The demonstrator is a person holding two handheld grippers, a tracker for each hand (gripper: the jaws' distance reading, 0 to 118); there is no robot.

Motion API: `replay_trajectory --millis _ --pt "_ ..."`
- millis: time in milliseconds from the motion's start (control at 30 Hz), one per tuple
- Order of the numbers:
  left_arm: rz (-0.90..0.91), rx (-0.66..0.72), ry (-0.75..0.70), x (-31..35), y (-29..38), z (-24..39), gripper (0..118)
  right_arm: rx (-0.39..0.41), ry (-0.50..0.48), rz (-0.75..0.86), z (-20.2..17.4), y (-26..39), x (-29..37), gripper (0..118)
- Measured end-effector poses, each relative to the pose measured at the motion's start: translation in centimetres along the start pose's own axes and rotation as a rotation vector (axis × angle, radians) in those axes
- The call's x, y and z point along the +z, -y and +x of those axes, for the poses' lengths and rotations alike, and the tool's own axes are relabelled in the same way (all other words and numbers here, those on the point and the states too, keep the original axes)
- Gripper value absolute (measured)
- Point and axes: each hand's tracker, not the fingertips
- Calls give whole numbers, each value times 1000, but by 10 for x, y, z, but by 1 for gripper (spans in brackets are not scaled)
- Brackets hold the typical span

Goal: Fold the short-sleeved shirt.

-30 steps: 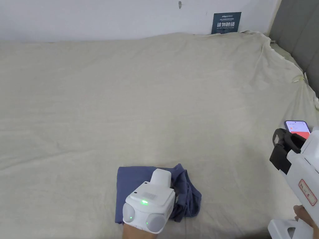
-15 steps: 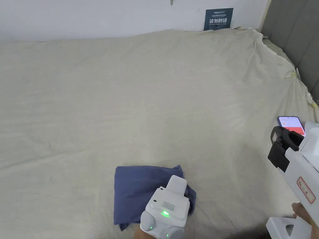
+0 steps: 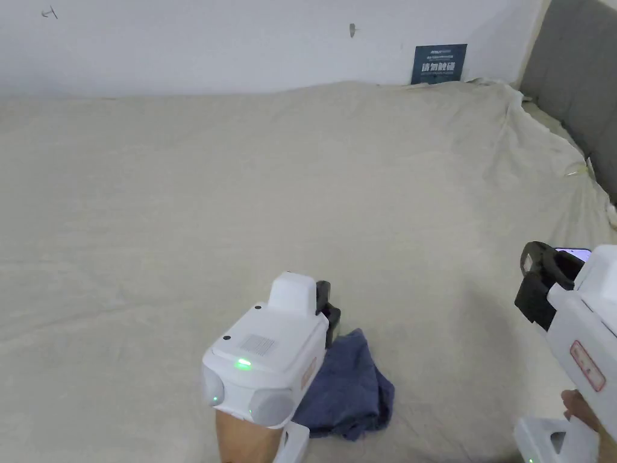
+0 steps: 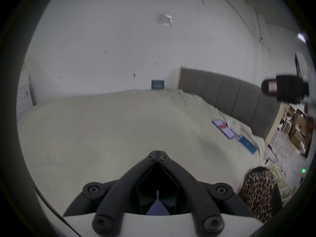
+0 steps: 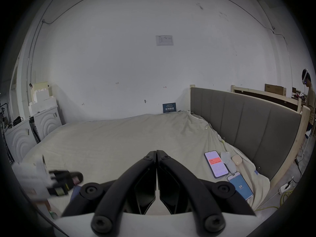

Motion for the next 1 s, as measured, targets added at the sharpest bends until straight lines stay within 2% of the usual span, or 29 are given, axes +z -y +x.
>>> replay_trajectory --millis 267,600,1000 --pt "139 5 -140 40 -47 -63 0 16 -46 56 -32 -22 2 0" --pt "250 53 -340 79 -58 -121 0 57 -87 116 -63 -35 -1 0" --pt "284 93 -430 106 -49 -146 0 71 -131 114 -77 -30 1 0"
